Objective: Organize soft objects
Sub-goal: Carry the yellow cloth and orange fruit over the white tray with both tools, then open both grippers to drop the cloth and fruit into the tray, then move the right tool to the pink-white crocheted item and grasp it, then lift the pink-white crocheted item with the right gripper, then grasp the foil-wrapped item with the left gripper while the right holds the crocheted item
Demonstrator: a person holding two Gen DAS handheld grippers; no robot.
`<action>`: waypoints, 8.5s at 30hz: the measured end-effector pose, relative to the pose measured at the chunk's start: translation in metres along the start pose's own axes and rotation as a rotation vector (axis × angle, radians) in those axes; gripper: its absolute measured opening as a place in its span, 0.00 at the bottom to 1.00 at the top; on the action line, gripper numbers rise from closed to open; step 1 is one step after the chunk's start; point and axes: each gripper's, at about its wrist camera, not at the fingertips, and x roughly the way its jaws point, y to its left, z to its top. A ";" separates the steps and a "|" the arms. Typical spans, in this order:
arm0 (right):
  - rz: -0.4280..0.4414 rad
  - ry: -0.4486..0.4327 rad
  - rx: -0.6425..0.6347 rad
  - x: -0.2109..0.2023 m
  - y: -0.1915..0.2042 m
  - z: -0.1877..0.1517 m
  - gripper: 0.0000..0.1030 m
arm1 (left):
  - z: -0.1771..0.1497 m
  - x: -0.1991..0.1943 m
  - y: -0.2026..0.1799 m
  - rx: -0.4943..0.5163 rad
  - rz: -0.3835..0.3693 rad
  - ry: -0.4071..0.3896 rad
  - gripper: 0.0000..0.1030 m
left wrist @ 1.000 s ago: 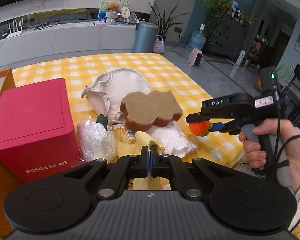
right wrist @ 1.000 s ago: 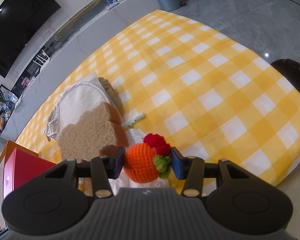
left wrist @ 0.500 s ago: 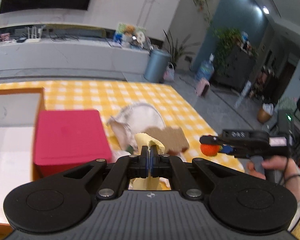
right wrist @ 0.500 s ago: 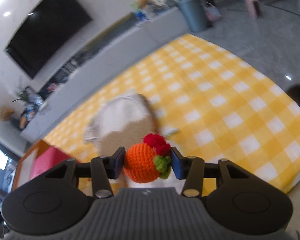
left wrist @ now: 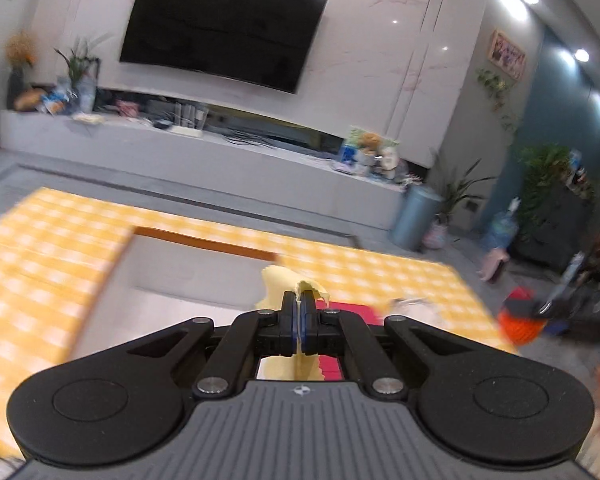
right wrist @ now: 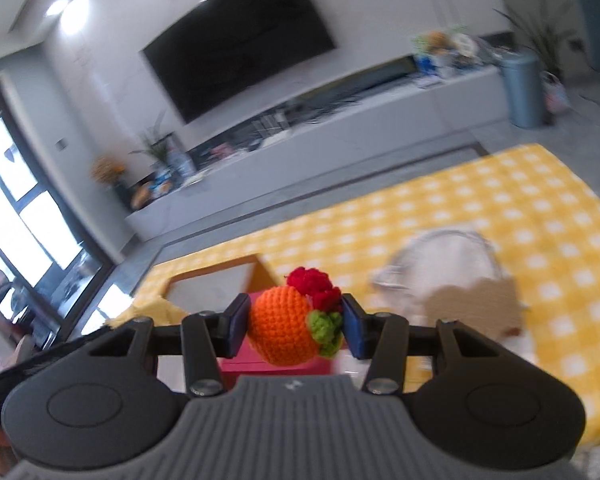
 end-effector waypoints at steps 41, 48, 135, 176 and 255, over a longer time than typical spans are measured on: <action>-0.016 0.327 -0.306 0.164 0.146 -0.062 0.47 | -0.037 0.006 0.079 0.037 0.432 0.084 0.85; -0.011 0.367 -0.304 0.174 0.148 -0.066 0.47 | -0.032 -0.022 0.072 0.083 0.439 -0.066 0.89; -0.454 0.642 -0.217 0.102 -0.069 -0.109 0.74 | -0.086 0.063 -0.082 0.229 -0.008 0.250 0.89; -0.351 0.405 -0.081 0.068 -0.074 -0.065 0.43 | -0.090 0.065 -0.083 0.263 -0.055 0.280 0.89; -0.336 0.233 0.238 0.059 -0.146 -0.081 0.45 | -0.134 0.101 -0.116 0.395 -0.179 0.466 0.54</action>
